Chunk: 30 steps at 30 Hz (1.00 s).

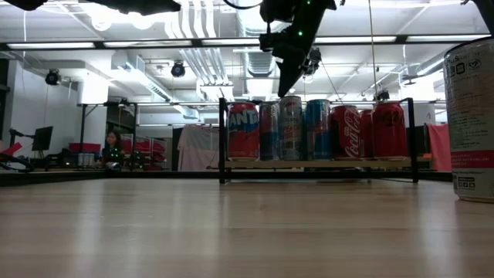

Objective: Place canned beverage on shelf
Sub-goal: Put the blue soda can on the shelf

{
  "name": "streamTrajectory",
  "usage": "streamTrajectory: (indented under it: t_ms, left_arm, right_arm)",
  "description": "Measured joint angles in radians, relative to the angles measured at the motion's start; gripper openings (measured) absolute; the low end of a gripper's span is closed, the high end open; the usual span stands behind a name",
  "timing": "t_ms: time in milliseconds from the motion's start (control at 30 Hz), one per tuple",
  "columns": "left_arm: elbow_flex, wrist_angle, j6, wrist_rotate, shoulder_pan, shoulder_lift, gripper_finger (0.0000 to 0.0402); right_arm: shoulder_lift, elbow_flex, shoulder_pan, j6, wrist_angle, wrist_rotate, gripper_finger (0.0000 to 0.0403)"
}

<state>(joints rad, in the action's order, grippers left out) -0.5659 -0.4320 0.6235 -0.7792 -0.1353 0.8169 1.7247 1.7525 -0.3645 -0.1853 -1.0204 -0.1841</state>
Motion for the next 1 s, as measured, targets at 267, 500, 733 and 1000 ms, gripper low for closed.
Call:
streamTrajectory:
  t_ms: [267, 500, 733, 1000]
  left_arm:
    - [0.0, 0.0, 0.0, 0.0, 0.0, 0.0, 0.0278]
    - [0.0, 0.0, 0.0, 0.0, 0.0, 0.0, 0.0278]
    - [0.0, 0.0, 0.0, 0.0, 0.0, 0.0, 0.0278]
    - [0.0, 0.0, 0.0, 0.0, 0.0, 0.0, 0.0278]
  right_arm:
    - [0.034, -0.004, -0.005, -0.023, 0.044, 0.0, 0.0009]
    - [0.055, -0.005, -0.007, -0.066, 0.065, -0.057, 0.0009]
    - [0.036, 0.012, -0.002, -0.046, 0.113, -0.075, 0.0009]
    - [0.074, 0.008, -0.003, -0.061, 0.267, -0.072, 0.0009]
